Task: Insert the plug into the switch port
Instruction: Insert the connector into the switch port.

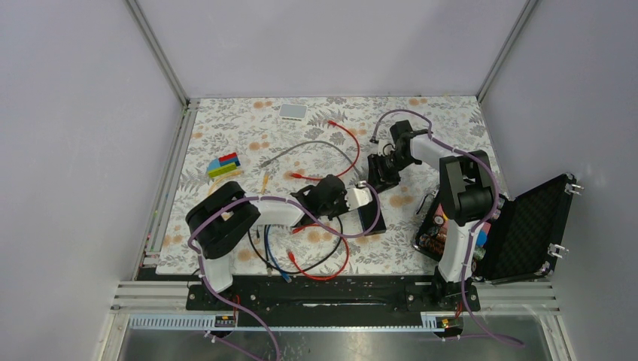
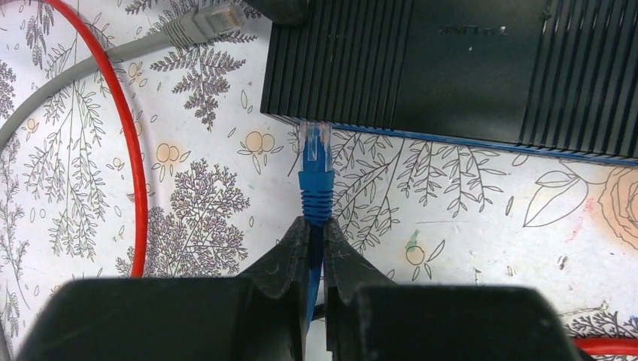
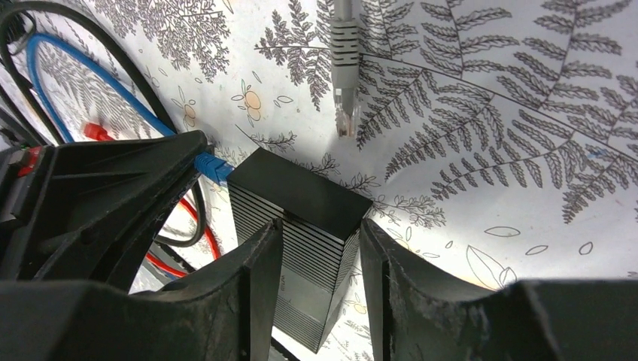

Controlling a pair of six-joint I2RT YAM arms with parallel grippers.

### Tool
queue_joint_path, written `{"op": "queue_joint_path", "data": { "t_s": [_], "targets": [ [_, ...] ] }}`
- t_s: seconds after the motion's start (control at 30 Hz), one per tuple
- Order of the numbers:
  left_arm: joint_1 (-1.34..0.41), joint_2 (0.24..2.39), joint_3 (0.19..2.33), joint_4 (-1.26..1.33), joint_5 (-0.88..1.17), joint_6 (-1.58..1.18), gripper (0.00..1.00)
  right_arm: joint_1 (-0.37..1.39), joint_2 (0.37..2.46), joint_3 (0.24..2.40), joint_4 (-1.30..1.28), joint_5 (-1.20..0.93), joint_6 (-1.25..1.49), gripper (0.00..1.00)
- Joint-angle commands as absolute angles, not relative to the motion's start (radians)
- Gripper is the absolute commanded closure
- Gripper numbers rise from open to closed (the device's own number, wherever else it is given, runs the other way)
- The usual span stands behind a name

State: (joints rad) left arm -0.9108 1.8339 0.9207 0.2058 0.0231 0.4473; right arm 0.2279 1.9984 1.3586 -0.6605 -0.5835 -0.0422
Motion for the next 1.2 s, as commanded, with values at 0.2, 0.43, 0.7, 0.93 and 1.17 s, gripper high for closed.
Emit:
{"op": "queue_joint_path", "data": {
  "t_s": [0.2, 0.43, 0.7, 0.93, 1.17],
  "targets": [
    [-0.916, 1.862, 0.938, 0.082, 0.004, 0.445, 1.0, 0.275, 1.996, 1.377, -0.673, -0.629, -0.05, 0.52],
    [-0.917, 1.894, 0.971, 0.08, 0.013, 0.357, 1.0, 0.279, 1.981, 1.308, -0.591, -0.622, 0.093, 0.54],
    [-0.92, 1.899, 1.013, 0.059, 0.026, 0.282, 1.0, 0.279, 1.938, 1.226, -0.487, -0.61, 0.209, 0.56],
    [-0.933, 1.912, 1.024, 0.083, 0.045, 0.266, 1.0, 0.279, 1.921, 1.167, -0.397, -0.664, 0.257, 0.56],
    [-0.94, 1.925, 1.051, 0.114, 0.042, 0.262, 1.0, 0.279, 1.918, 1.123, -0.355, -0.68, 0.276, 0.57]
  ]
}}
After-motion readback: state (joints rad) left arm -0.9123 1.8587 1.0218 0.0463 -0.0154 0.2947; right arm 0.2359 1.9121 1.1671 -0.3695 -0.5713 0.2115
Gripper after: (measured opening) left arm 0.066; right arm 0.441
